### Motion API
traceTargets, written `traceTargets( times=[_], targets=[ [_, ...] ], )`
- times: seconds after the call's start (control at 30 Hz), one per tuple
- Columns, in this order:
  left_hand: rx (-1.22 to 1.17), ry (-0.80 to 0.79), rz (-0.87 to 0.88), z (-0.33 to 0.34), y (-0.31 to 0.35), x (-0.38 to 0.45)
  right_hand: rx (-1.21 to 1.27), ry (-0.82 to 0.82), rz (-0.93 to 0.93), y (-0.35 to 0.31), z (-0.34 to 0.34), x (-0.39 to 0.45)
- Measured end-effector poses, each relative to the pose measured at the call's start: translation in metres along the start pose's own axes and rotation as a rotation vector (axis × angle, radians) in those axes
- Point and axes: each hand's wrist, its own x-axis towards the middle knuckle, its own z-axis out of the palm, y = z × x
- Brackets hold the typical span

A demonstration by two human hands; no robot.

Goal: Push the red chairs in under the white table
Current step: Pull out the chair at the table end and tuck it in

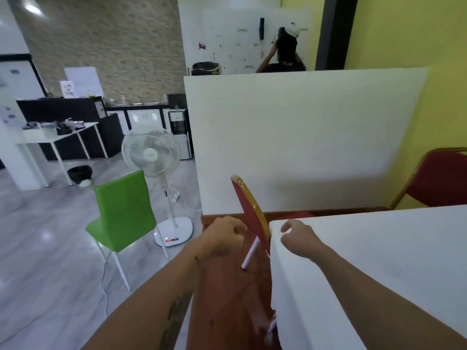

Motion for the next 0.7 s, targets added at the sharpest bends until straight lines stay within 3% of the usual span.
traceTargets(
  times=[0.33, 0.47, 0.7],
  targets=[
    [0.111, 0.080, 0.033, -0.028, -0.039, 0.151, 0.018, -0.083, 0.012, -0.029, 0.038, 0.168],
    [0.181, 0.100, 0.036, -0.032, -0.051, 0.219, -0.043, -0.194, 0.012, -0.033, 0.047, 0.228],
    [0.546, -0.056, 0.152, -0.014, -0.084, 0.310, -0.133, -0.263, 0.078, -0.039, 0.076, 0.289]
  ],
)
